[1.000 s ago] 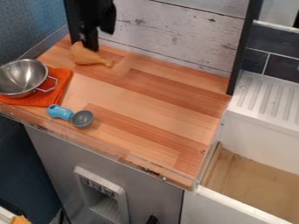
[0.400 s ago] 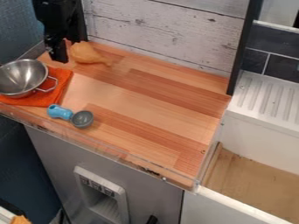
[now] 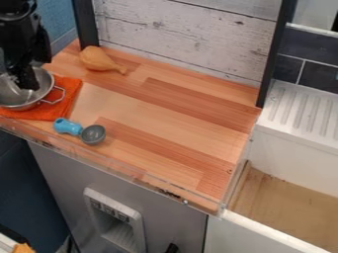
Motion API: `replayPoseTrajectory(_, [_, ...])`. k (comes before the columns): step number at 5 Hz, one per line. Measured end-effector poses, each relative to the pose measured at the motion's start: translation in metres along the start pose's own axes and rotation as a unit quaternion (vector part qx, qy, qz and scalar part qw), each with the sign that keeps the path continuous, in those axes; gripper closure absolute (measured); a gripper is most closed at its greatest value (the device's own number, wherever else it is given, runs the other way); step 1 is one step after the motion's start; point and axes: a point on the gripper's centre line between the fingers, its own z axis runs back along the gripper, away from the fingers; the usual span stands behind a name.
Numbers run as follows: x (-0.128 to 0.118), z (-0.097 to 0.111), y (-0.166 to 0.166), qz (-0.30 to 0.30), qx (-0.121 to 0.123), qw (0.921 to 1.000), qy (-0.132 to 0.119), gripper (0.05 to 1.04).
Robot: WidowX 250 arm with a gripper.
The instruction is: Moved the silver bowl to the upper right side of the table
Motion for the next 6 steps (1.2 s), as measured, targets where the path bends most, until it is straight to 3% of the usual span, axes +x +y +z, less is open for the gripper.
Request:
replayPoseTrajectory(1, [0.018,-0.01,0.018,0.034,0.004,0.9994,0.008,0.083])
replayPoseTrajectory(2, [0.02,-0.015,0.026,0.037,0.005,0.9992,0.015,0.083])
replayPoseTrajectory(3, [0.022,-0.018,0.031,0.032,0.011,0.9994,0.003,0.083])
replayPoseTrajectory(5, [0.025,-0.044,0.022,0.041,0.033,0.9986,0.001,0.083])
replayPoseTrajectory(6, [0.027,-0.052,0.015,0.046,0.033,0.9984,0.001,0.135])
